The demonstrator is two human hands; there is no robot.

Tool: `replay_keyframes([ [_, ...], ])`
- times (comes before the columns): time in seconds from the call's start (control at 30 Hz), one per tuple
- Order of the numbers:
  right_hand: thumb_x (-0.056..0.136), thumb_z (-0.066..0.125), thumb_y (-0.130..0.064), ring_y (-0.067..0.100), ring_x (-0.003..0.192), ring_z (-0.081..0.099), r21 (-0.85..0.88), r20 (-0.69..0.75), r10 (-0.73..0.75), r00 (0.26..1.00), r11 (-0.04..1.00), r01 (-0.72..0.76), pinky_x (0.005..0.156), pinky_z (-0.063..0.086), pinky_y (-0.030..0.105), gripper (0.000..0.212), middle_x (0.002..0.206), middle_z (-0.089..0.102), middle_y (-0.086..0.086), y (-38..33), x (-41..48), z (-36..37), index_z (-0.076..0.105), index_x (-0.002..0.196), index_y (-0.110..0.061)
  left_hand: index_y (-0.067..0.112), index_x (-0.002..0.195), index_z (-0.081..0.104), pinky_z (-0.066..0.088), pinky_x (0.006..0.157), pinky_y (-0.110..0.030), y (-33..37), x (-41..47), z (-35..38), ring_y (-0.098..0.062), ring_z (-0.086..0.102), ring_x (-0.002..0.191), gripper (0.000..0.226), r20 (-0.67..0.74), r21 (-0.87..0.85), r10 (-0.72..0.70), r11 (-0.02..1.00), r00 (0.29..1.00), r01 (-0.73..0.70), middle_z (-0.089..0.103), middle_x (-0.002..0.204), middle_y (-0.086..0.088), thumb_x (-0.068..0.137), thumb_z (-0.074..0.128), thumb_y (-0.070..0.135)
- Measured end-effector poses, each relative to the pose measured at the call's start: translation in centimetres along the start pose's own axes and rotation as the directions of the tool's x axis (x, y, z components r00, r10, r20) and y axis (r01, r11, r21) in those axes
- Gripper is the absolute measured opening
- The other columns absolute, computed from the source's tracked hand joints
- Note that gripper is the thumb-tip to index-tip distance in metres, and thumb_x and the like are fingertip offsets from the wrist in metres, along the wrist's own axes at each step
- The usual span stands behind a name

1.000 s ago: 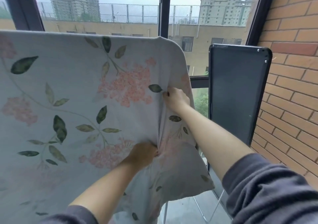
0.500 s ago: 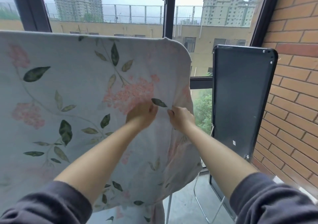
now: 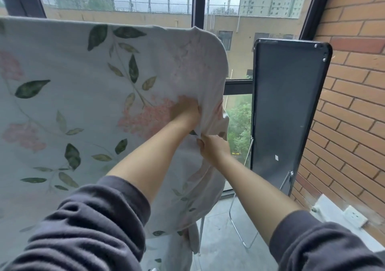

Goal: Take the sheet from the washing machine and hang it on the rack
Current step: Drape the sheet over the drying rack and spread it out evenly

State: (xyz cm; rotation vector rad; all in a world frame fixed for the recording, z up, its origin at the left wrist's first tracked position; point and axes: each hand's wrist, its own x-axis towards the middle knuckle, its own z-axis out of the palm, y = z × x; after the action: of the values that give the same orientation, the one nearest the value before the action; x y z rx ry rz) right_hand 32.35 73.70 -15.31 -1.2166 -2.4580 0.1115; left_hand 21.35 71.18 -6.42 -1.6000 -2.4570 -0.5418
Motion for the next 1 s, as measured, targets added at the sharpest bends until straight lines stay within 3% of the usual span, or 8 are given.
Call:
replay_keyframes([
  [0.17,0.098,0.037,-0.033,0.035,0.1,0.06,0.009,0.247,0.024,0.969,1.0,-0.027,0.071,0.04,0.035,0.025,0.109,0.064,0.012,2.0,-2.1,2.0,0.057,0.101,-0.017,0.004,0.123,0.052,0.046,0.089,-0.042,-2.0,-1.3,1.4,-0.038,0.053,0.115,0.038,0.073,0.143,0.083,0.985,0.994,-0.092,0.05,0.132,-0.021,0.1,0.033,0.026],
  [0.23,0.097,0.036,-0.037,0.031,0.099,0.059,-0.007,0.321,0.109,0.941,0.994,-0.112,0.072,0.042,0.034,0.024,0.107,0.063,0.009,4.1,-2.7,2.4,0.051,0.094,-0.019,0.001,0.12,0.053,0.047,0.084,-0.041,-2.7,-1.8,1.7,-0.04,0.054,0.112,0.037,0.084,0.189,0.131,0.971,0.988,-0.145,0.052,0.127,-0.024,0.1,0.032,0.024],
  [0.37,0.098,0.039,-0.041,0.028,0.097,0.057,0.154,0.272,0.277,0.921,0.933,-0.326,0.081,0.048,0.038,0.03,0.111,0.061,0.008,7.1,-0.8,-0.2,0.052,0.106,-0.015,0.0,0.115,0.056,0.047,0.081,-0.039,-3.2,-2.5,2.7,-0.039,0.056,0.108,0.035,0.12,0.252,0.164,0.949,0.979,-0.19,0.057,0.12,-0.023,0.099,0.034,0.023],
  [0.57,0.096,0.048,-0.034,0.029,0.108,0.056,0.295,0.131,0.246,0.96,0.915,-0.275,0.085,0.046,0.035,0.043,0.127,0.055,0.012,6.4,3.5,-4.0,0.041,0.132,-0.012,0.0,0.114,0.059,0.048,0.078,-0.037,-5.0,-4.1,5.3,-0.035,0.06,0.104,0.033,0.249,0.35,0.167,0.903,0.954,-0.25,0.061,0.116,-0.019,0.098,0.038,0.02],
  [0.7,0.088,0.048,-0.025,0.034,0.1,0.058,0.157,0.167,0.307,0.937,0.93,-0.332,0.078,0.05,0.039,0.038,0.117,0.056,0.015,4.8,5.1,-3.8,0.042,0.121,-0.007,-0.008,0.118,0.055,0.051,0.072,-0.036,-6.7,-5.3,7.6,-0.033,0.064,0.093,0.044,0.28,0.31,0.141,0.923,0.949,-0.229,0.063,0.11,-0.019,0.097,0.036,0.026],
  [0.83,0.085,0.051,-0.023,0.031,0.095,0.061,0.318,0.048,0.376,0.925,0.873,-0.371,0.083,0.052,0.043,0.018,0.108,0.063,0.011,3.6,6.2,-3.2,0.051,0.1,-0.014,-0.002,0.118,0.057,0.051,0.073,-0.038,-7.9,-5.1,7.7,-0.035,0.064,0.095,0.043,0.256,0.324,0.159,0.915,0.954,-0.24,0.061,0.113,-0.021,0.097,0.035,0.029],
  [0.93,0.085,0.052,-0.022,0.034,0.103,0.057,0.398,-0.004,0.452,0.892,0.819,-0.413,0.088,0.05,0.047,0.042,0.118,0.053,0.012,4.2,6.4,-3.2,0.041,0.124,-0.015,0.004,0.114,0.059,0.049,0.075,-0.037,-7.9,-5.1,8.0,-0.034,0.062,0.096,0.038,0.254,0.308,0.169,0.919,0.952,-0.246,0.058,0.115,-0.018,0.098,0.034,0.026],
  [1.0,0.083,0.057,-0.023,0.037,0.108,0.055,0.443,0.12,0.489,0.864,0.752,-0.488,0.09,0.049,0.048,0.062,0.122,0.049,0.017,4.5,6.4,-2.7,0.027,0.137,-0.014,0.005,0.114,0.06,0.049,0.076,-0.037,-7.7,-5.1,8.2,-0.033,0.062,0.096,0.037,0.226,0.285,0.18,0.928,0.957,-0.242,0.058,0.117,-0.018,0.098,0.034,0.025],
])
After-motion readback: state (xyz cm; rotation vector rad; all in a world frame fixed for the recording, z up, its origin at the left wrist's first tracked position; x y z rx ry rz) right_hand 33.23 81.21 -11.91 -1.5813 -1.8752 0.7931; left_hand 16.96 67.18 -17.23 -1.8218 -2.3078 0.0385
